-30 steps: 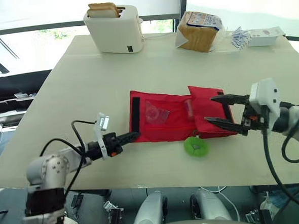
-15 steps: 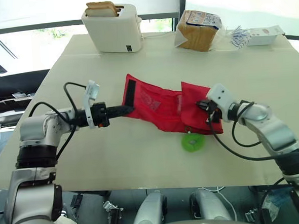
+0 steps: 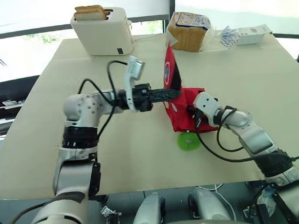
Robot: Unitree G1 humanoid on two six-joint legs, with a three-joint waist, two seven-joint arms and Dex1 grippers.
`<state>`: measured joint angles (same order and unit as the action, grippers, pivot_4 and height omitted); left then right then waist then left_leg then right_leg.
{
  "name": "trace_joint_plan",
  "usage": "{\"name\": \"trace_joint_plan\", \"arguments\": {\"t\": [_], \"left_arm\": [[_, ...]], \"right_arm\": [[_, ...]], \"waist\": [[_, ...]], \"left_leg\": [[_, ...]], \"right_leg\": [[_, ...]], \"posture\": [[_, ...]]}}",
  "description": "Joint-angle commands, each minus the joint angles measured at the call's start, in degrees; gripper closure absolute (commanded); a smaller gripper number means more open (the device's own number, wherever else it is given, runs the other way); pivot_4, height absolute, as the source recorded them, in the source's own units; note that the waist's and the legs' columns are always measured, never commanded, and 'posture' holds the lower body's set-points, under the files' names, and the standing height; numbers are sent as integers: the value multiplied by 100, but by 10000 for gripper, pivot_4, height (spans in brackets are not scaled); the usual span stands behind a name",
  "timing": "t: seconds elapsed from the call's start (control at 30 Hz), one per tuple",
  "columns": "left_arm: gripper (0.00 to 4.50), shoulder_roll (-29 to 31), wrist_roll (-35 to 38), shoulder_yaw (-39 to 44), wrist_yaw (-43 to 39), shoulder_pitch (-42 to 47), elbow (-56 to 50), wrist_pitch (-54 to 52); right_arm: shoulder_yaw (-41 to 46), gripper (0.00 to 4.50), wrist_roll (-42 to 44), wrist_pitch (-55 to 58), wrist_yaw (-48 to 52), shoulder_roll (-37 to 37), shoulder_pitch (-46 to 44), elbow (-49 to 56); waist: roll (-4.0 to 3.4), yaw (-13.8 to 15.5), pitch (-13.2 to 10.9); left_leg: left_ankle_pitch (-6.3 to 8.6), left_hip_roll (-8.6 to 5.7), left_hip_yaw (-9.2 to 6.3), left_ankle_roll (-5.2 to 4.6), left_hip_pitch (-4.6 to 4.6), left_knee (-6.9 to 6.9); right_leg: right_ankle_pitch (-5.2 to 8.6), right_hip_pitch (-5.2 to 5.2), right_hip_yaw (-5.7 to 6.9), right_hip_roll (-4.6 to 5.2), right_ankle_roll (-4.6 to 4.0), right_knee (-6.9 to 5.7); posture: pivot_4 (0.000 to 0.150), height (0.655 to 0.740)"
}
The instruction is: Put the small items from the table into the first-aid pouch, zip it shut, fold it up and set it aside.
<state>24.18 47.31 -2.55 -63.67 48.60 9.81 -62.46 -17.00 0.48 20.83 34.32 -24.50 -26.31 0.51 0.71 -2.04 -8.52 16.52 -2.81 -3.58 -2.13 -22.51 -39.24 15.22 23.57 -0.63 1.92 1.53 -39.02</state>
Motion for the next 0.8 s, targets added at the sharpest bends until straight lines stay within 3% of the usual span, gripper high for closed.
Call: {"name": "trace_joint_plan", "arguments": {"t": [0.03,0.27,0.53,0.8], "left_arm": [[45000,-305,-394,-378,-137,129,290,491],[45000,-731,-904,-660,-340,208,1001,966],[45000,-1189,-1197,-671,-347,513,1685,1147],[45000,-1868,-1643,-724,5,831,2329,1215]], "right_arm": [[29,44319,-18,68,-39,72,317,32],[796,44319,794,465,-42,170,1110,1989],[2085,44319,1065,1756,-330,-597,2954,4683],[3151,44319,1276,2219,-425,-769,4079,5657]], "waist": [[0,18,0],[-2,118,-3],[-6,234,-7],[-6,277,-8]], "left_leg": [[0,0,0,0,-3,-2],[0,-2,0,0,-11,0],[1,-5,-6,-2,-31,-6],[0,-5,-4,-3,-27,-9]], "right_leg": [[0,0,0,0,0,1],[0,7,-1,1,0,4],[0,17,6,2,2,7],[1,9,6,0,3,3]], "posture": [[1500,7400],[1500,7400],[1500,7400],[1500,7400]]}}
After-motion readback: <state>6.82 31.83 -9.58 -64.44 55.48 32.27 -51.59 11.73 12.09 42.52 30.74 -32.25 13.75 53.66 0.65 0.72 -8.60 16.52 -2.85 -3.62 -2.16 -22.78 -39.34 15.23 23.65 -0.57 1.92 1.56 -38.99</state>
